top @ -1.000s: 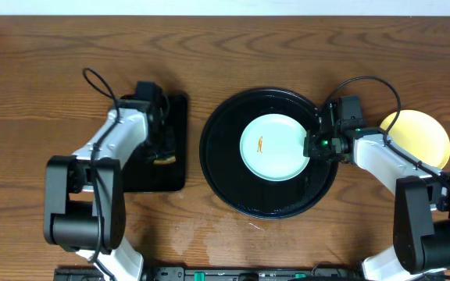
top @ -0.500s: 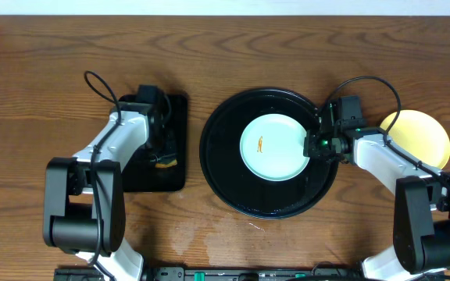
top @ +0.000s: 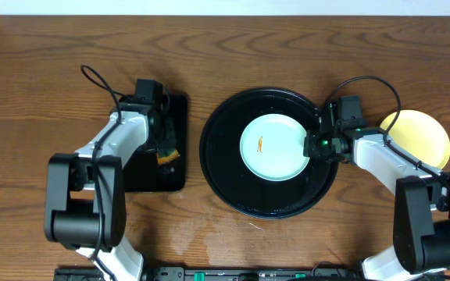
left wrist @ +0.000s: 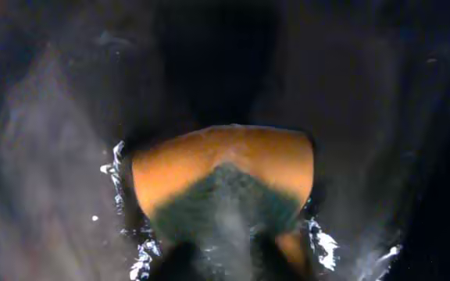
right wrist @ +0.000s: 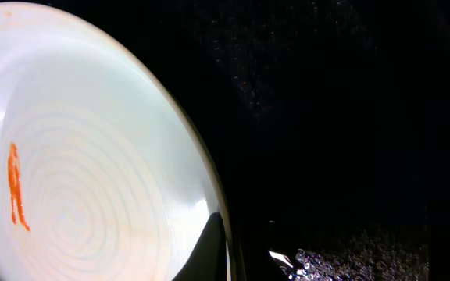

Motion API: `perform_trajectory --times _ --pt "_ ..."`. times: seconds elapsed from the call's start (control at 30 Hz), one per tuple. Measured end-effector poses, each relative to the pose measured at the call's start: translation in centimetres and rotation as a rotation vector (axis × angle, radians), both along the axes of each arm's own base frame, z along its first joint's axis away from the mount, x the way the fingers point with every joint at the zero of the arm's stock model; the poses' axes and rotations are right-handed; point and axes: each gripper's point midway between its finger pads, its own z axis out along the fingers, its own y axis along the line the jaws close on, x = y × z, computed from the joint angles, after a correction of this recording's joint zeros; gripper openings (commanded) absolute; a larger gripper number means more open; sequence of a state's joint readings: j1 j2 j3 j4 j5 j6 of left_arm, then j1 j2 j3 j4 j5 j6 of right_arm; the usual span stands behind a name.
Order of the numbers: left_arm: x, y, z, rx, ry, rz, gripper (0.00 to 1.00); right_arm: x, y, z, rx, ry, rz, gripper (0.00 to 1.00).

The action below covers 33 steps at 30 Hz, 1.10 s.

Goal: Clean dirty plates on tray and stack at the side
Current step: 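Lift the sponge from the black tray with the left gripper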

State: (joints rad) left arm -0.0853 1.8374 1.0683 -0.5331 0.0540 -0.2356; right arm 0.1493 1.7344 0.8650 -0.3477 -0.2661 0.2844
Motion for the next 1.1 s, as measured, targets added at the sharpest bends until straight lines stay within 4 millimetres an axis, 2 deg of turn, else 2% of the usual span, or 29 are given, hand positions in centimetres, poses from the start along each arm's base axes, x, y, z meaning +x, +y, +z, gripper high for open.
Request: perform_trajectory --times 0.13,0.17,0.23,0.27,0.33,0.43,0.53,0.63,0.83,1.03,1.1 --pt "-0.2 0.0 0.0 0.002 0.011 -0.001 0.08 0.0 0.0 0.0 0.000 0.000 0.000 0.01" --pt "-0.4 0.1 0.1 0.003 0.022 -0.001 0.12 0.0 0.0 0.0 0.000 0.000 0.000 0.01" --pt "-1.1 0.1 0.2 0.007 0.048 -0.009 0.40 0.0 0.0 0.0 0.000 0.000 0.000 0.01" --pt "-1.4 0.1 0.2 0.009 0.061 -0.012 0.48 0.0 0.0 0.0 0.000 0.000 0.000 0.01" --pt "-2.1 0.2 0.6 0.011 0.083 -0.008 0.55 0.0 0.0 0.0 0.000 0.000 0.000 0.01" --pt "-2.7 0.3 1.4 0.013 0.092 -0.004 0.56 0.0 0.0 0.0 0.000 0.000 0.000 0.01" --pt "-3.0 0.3 1.9 0.013 0.093 -0.003 0.50 0.0 0.0 0.0 0.000 0.000 0.000 0.01" --pt "-2.8 0.3 1.9 0.011 0.087 0.005 0.28 0.0 0.0 0.0 0.000 -0.001 0.000 0.01" --pt "-2.3 0.2 0.9 0.001 0.052 0.022 0.08 0.0 0.0 0.0 0.000 -0.001 0.000 0.01" --pt "-2.5 0.2 0.5 0.003 0.062 0.019 0.07 0.1 0.0 0.0 0.000 -0.002 0.000 0.05" --pt "-3.1 0.3 0.7 0.007 0.089 0.009 0.07 0.1 0.0 0.0 0.000 -0.006 0.001 0.02"
